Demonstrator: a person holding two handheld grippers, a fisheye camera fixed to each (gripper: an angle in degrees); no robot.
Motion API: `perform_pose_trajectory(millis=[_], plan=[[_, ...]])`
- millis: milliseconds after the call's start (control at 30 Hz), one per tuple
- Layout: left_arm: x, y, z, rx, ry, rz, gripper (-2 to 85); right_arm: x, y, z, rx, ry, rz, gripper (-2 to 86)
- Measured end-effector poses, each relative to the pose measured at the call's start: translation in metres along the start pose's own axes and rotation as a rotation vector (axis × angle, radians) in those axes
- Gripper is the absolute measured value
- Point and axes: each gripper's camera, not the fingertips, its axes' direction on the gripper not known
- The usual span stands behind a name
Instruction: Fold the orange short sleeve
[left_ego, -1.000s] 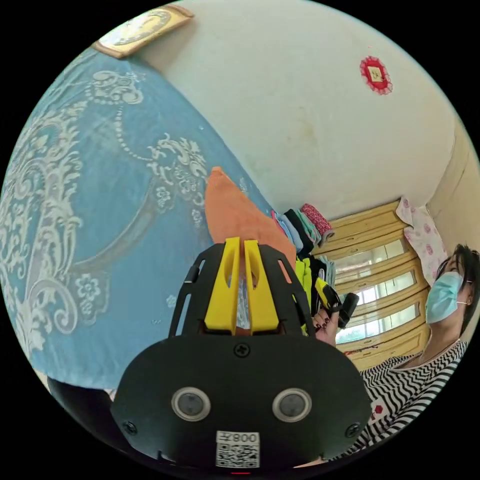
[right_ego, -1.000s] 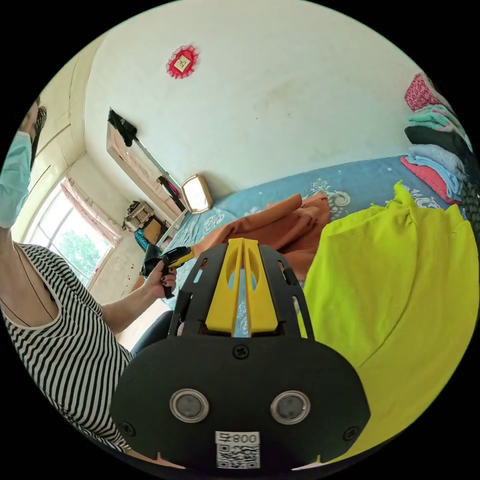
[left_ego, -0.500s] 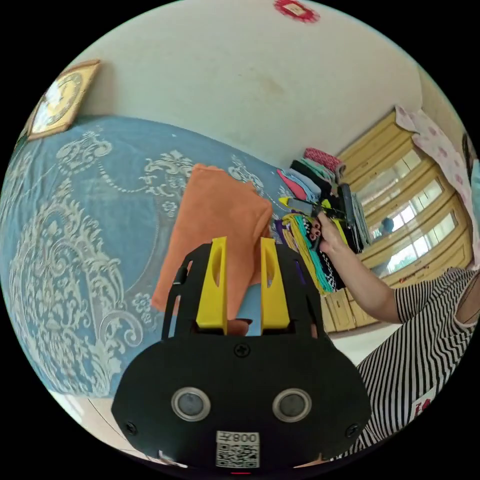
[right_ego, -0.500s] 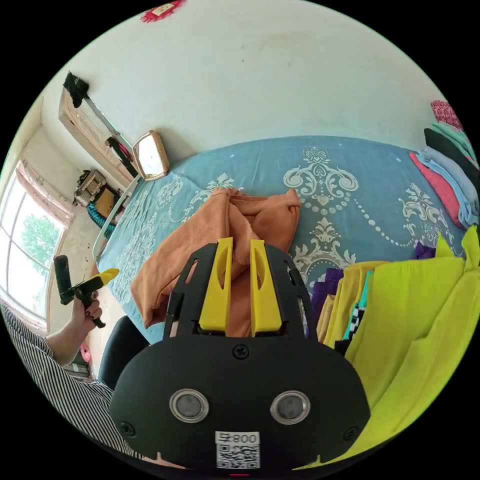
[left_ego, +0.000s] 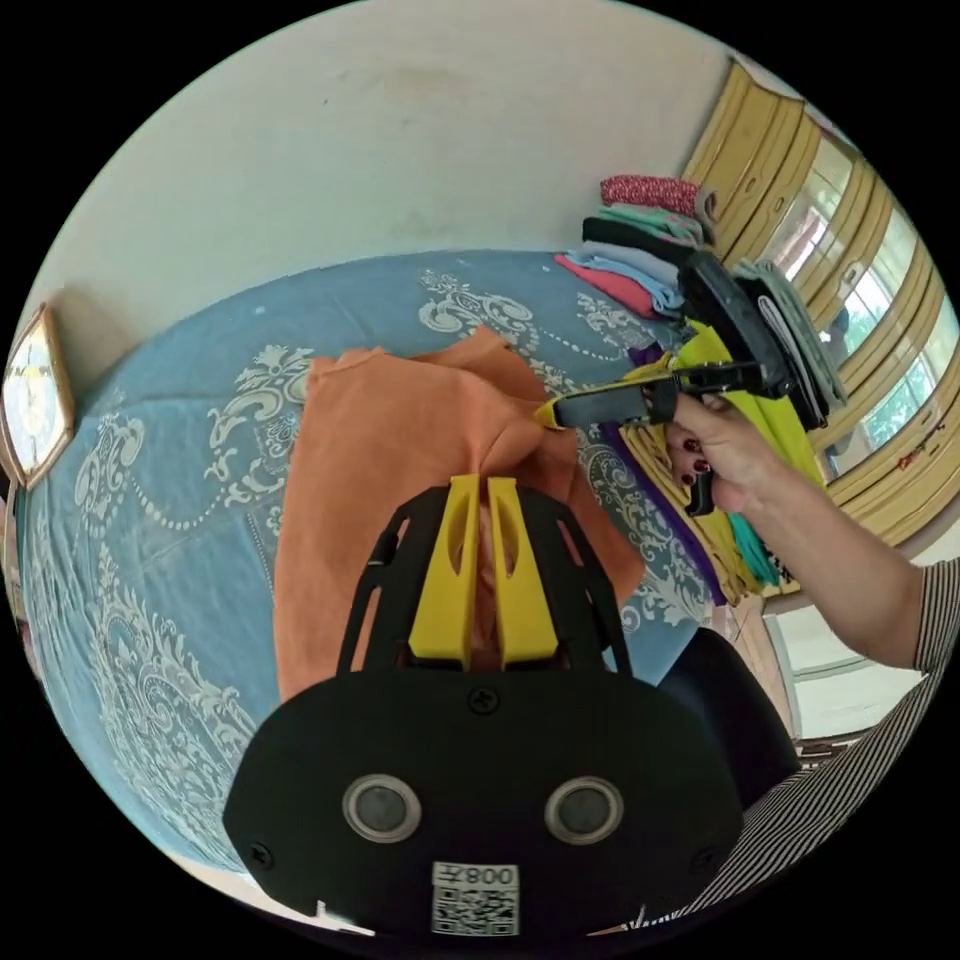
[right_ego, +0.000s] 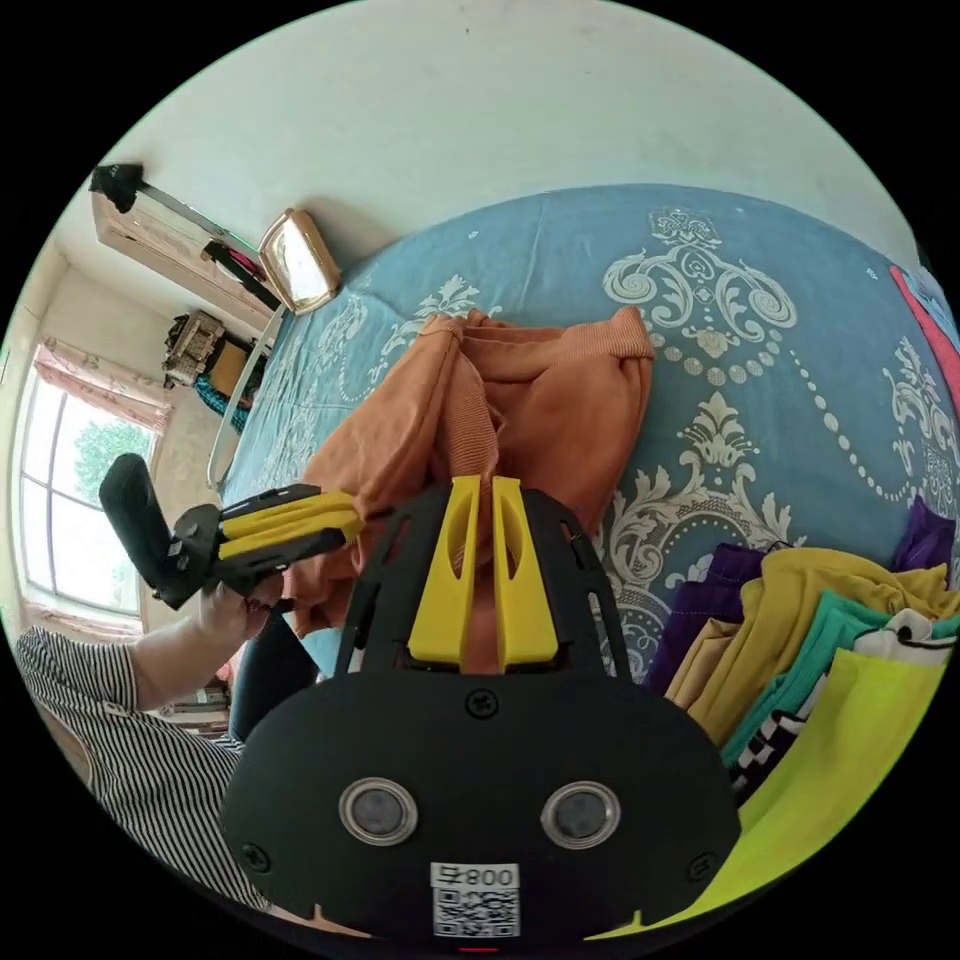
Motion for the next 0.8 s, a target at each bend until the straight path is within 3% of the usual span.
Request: perform_pose_trajectory(millis=[200,333,467,533,667,800], plan=[[-0.071,0.070,-0.153,0.258,0.037,-0.230,1.4,-0.058,0.039,-0.013,-0.046,-0.317,-0.207,1.2],[-0.116,0.137,-0.235,0.310,-0.015,-0.384,1.0,-0.148,0.117,0.024,-0.365,-0.360,-0.476,1.1],[-0.148,0.194,-0.274,0.329,0.059,-0.531,0.9,-0.154,0.158,0.055,-0.562,-0.424,-0.371,1.2],[-0.151,0.206,-0.286,0.334,0.083,-0.541,0.8,-0.142,0.158,0.039,-0.515,-0.486,-0.274,1.3],[-0.156,0.219,-0.311,0.330,0.109,-0.520,0.8,-0.133,0.137,-0.013,-0.370,-0.459,-0.285,2.2],[-0.163,0.234,-0.338,0.358,0.147,-0.530,0.8,-0.109,0.080,-0.066,-0.054,-0.071,-0.317,5.7]])
